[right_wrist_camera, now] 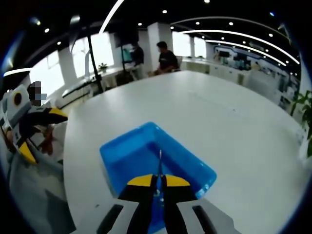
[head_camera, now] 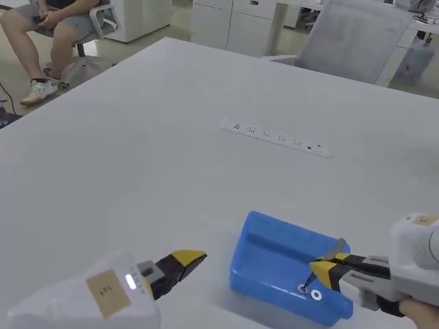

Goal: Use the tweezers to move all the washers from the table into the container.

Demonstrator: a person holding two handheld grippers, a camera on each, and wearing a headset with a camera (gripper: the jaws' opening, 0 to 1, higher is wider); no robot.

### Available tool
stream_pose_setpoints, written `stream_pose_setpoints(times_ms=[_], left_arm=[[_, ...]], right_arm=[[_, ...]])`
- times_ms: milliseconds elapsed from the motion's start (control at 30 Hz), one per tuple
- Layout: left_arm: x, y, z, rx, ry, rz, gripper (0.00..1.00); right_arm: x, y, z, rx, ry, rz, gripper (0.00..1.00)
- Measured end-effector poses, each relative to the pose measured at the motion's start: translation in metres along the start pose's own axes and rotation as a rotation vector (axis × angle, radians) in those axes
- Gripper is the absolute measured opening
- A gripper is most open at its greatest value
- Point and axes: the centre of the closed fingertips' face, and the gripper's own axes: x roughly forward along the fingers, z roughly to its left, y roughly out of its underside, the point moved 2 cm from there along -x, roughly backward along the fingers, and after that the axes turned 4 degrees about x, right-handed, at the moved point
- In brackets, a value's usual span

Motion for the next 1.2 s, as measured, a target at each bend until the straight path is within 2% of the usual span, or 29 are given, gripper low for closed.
stream_pose_setpoints(times_ms=[133,333,600,833,1000,1200], left_arm=[[0.000,0.000,0.000,0.002,0.002,0.001,0.59],[0.001,0.000,0.000,0.001,0.003,0.001,0.59],[0.001,-0.001,-0.001,0.001,0.003,0.000,0.59],[0.001,-0.002,-0.002,0.005,0.007,0.001,0.59],[0.001,-0.002,-0.002,0.004,0.009,0.000,0.59],[0.001,-0.002,-0.003,0.007,0.012,-0.001,0.58]], right_arm=[[-0.002,-0.002,0.000,0.006,0.000,-0.011,0.04],[-0.015,-0.011,0.003,0.003,0.008,-0.045,0.04],[-0.038,-0.022,0.017,-0.020,0.008,-0.098,0.04],[-0.054,-0.030,0.035,0.013,-0.020,-0.138,0.04],[-0.058,-0.024,0.045,0.025,-0.038,-0.138,0.04],[-0.059,-0.005,0.050,0.055,-0.053,-0.105,0.04]])
